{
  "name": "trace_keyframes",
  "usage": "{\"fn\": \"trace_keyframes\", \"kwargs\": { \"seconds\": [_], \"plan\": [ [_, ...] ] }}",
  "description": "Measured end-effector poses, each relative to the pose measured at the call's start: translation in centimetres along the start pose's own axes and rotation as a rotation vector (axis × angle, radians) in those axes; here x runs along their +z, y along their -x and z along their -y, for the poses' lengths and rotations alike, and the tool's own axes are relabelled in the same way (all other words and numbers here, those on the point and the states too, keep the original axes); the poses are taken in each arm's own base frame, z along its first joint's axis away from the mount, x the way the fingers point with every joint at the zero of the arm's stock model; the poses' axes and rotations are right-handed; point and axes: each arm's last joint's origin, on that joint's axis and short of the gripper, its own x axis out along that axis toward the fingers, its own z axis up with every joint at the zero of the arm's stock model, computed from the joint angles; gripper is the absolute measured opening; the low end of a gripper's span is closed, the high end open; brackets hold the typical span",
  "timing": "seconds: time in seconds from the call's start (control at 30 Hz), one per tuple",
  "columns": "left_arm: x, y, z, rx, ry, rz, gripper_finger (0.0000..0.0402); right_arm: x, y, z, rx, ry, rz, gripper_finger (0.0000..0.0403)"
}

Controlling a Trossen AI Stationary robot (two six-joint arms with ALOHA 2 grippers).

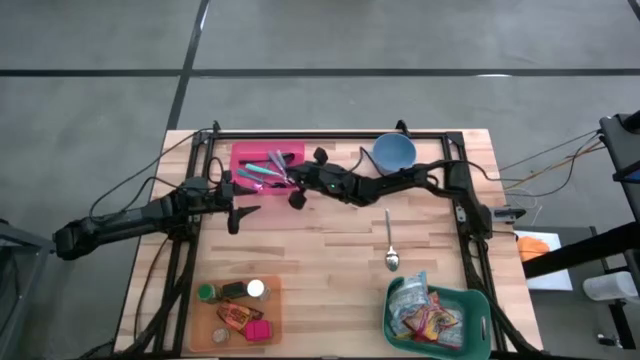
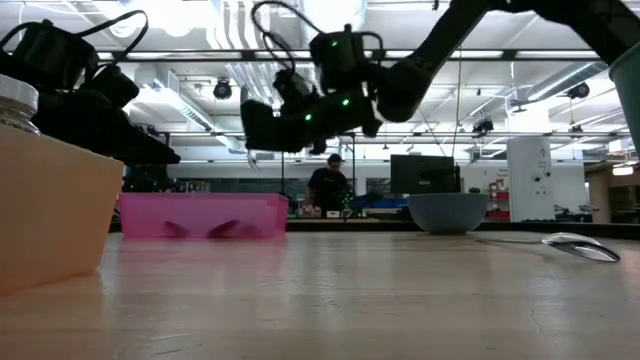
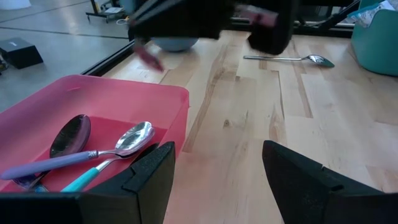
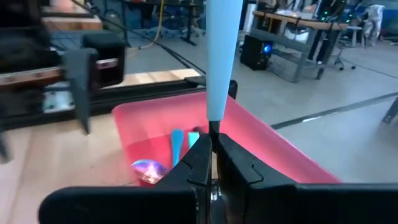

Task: Pick & Place Food Item
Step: Put the light blue spoon into the pink bin

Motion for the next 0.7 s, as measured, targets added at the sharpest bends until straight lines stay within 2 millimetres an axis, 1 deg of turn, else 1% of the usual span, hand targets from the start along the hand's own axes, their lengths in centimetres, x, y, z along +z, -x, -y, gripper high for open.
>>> {"fn": "trace_keyframes", "kwargs": {
  "seconds": [0.17,0.4,0.57,0.7],
  "plan": [
    [0.0,0.0,0.0,0.001,0.000,0.000,0.0243,-0.9,-2.5,0.3,-0.019,-0.058,-0.045,0.0012],
    [0.0,0.0,0.0,0.003,0.000,0.000,0.0243,-1.9,-5.0,0.5,-0.052,-0.045,-0.269,0.0012],
    [0.0,0.0,0.0,0.003,0.000,0.000,0.0243,-1.2,-5.6,0.6,-0.060,-0.053,-0.355,0.0012],
    [0.0,0.0,0.0,0.003,0.000,0.000,0.0243,-1.4,-5.5,0.7,-0.060,-0.039,-0.403,0.0012]
  ]
}}
